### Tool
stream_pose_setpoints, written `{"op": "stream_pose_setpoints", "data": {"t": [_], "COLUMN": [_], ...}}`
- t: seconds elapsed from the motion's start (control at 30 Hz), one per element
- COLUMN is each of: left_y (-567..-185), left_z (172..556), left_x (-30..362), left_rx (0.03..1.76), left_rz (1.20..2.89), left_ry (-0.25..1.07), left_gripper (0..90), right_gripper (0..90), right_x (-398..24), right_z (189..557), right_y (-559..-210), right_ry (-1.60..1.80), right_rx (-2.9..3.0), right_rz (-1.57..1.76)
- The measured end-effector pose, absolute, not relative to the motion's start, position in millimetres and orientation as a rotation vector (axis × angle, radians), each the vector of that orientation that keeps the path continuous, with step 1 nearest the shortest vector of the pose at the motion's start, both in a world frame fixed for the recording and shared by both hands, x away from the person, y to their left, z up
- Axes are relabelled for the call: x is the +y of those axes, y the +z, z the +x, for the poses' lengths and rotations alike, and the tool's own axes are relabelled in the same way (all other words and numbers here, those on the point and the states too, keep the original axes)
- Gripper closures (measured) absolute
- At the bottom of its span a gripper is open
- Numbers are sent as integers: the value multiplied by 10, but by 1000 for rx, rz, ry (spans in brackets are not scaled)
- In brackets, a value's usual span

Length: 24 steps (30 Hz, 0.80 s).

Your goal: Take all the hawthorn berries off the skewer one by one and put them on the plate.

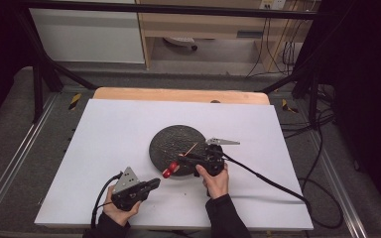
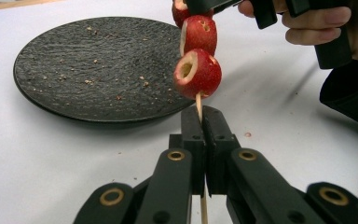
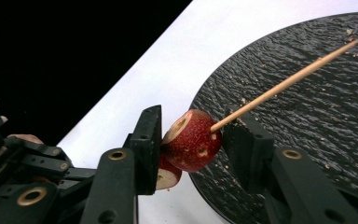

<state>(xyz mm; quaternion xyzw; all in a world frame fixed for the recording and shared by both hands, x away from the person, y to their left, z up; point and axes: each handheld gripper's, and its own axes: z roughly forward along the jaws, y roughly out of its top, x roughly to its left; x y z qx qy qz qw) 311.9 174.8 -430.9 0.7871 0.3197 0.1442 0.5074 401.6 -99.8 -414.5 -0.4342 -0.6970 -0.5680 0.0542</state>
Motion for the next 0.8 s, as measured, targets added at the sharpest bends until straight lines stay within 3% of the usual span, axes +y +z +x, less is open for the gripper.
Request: {"op": "stream_pose_setpoints", "data": {"t": [0.8], "left_y": [-4252], "left_z": [3071], "left_x": [1800], "left_rx": [750], "left_rz": [1860], "left_ry": [376], "left_gripper": [882], "right_gripper": [620], "right_x": [-1225], "right_z": [4177], "right_y": [-3837], "right_ry": [-1884], "right_rx": [-2058], "right_rz": [-1408]}}
